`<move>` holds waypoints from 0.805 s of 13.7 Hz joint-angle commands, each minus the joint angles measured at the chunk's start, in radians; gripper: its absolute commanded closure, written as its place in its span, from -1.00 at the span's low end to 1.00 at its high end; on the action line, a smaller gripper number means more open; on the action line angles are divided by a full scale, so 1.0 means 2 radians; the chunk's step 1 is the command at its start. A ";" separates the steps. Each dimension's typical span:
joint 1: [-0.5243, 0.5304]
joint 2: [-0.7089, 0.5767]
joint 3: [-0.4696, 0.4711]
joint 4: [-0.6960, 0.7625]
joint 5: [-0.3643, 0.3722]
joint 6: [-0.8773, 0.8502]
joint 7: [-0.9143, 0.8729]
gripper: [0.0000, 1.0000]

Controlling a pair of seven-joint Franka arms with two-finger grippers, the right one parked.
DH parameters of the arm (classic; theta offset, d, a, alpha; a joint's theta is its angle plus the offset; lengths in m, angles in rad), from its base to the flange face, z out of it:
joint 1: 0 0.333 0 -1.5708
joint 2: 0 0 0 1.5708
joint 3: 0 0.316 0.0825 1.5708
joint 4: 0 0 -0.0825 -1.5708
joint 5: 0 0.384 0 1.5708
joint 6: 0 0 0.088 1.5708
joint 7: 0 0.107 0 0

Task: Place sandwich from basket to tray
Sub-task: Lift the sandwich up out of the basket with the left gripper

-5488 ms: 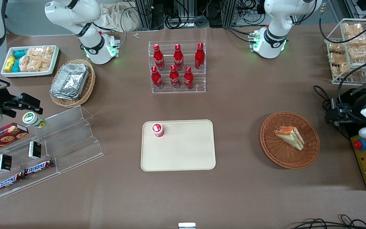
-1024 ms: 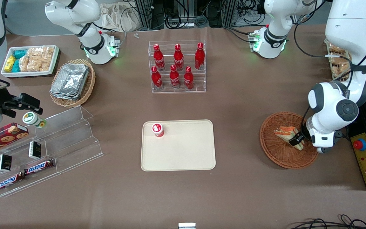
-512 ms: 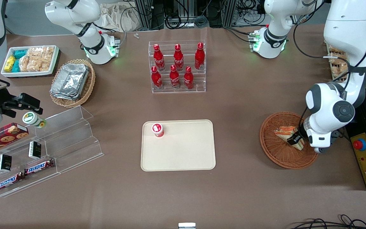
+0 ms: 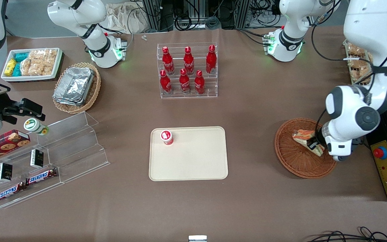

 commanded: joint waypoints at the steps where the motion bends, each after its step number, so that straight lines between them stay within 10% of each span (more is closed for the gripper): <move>1: -0.004 -0.032 -0.008 0.085 0.009 -0.146 0.002 0.99; 5: -0.004 -0.031 -0.010 0.214 0.001 -0.289 0.077 0.98; 11: -0.004 -0.032 -0.036 0.220 0.006 -0.290 0.130 0.98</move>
